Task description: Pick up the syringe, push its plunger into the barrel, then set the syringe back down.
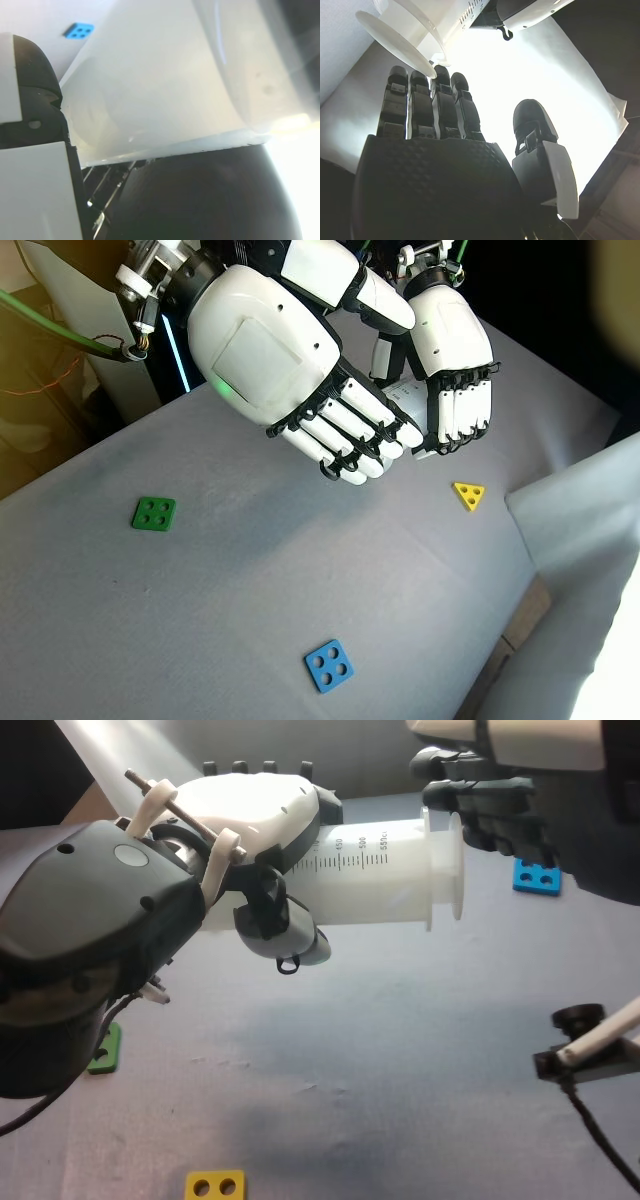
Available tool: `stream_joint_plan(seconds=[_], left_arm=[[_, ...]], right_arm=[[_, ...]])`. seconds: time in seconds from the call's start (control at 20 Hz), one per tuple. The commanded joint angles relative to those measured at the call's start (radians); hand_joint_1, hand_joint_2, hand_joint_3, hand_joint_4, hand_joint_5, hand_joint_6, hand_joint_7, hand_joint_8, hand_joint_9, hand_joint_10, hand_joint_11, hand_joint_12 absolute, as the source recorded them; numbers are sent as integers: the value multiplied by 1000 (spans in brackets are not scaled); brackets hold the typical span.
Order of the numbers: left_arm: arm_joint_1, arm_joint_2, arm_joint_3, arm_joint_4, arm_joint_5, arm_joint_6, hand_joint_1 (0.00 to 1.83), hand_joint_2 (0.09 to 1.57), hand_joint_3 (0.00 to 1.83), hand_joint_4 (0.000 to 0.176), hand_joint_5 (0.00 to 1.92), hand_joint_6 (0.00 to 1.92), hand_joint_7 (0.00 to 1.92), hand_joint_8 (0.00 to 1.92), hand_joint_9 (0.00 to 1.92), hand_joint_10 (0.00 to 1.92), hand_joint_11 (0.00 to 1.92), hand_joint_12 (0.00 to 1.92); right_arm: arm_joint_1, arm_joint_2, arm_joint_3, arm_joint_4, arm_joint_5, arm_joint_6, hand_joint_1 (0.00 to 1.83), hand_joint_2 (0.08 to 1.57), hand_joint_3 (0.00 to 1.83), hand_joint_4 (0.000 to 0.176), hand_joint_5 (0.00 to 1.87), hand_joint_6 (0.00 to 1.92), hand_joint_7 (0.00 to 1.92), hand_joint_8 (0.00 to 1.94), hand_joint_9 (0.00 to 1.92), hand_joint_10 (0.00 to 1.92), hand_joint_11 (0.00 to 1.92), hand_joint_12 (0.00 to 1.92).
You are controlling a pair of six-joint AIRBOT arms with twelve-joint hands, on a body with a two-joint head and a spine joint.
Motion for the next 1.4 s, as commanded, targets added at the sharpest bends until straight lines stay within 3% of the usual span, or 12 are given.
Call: stream_joint_plan(seconds=[0.0,0.15,0.45,0.6,0.7,0.8,0.9,1.05,1.25,1.35], left_arm=[[-25,-15,-6,94,27,-12,1320,1274,0,0,657,1359,672,1546,624,1637,449,1577],[-25,-16,-7,97,28,-11,1322,1269,0,0,653,1362,681,1534,640,1620,462,1559],[-21,-16,-5,119,28,-11,1321,1271,0,0,660,1370,677,1540,628,1624,429,1574],[-10,-16,-4,148,29,-12,1325,1259,0,0,699,1354,685,1509,639,1587,415,1554],[2,-17,-4,170,30,-13,1327,1253,0,0,704,1345,700,1492,650,1568,414,1538],[24,-17,-3,205,30,-28,1327,1255,1,0,704,1321,697,1509,637,1596,403,1558],[54,-23,3,250,30,-60,1330,1250,0,0,714,1305,703,1491,655,1581,422,1549],[100,-36,14,323,26,-119,1332,1245,0,0,700,1306,729,1474,668,1565,432,1553],[169,-47,19,405,13,-183,1329,1254,1,0,694,1310,700,1516,650,1591,434,1570],[209,-59,19,456,-10,-242,1330,1251,0,0,698,1307,704,1497,661,1587,437,1558]], right_arm=[[20,6,-18,-24,167,7,0,1304,0,0,182,1,180,1,133,3,0,114],[4,95,-18,-24,166,-78,0,1315,3,0,178,1,167,2,118,1,0,79],[-83,248,-19,-24,170,-346,0,1311,0,0,176,1,169,2,118,2,0,61],[-80,309,-18,-48,217,-514,0,1315,1,0,179,2,175,2,123,2,0,91],[-73,352,-17,-152,325,-618,0,1315,1,0,183,1,170,1,116,2,0,103],[-61,383,2,-182,565,-911,0,1310,0,0,193,5,178,5,123,6,0,99],[-70,414,12,-182,746,-1088,0,1313,0,0,203,6,198,7,142,11,0,136],[-75,439,35,-182,771,-1063,0,1310,0,0,213,4,199,1,136,3,0,140],[-64,492,101,-259,1095,-1063,0,1312,0,0,240,8,222,5,156,7,0,208],[-66,497,111,-313,1134,-1063,0,1309,0,0,232,2,215,0,150,3,0,184]])
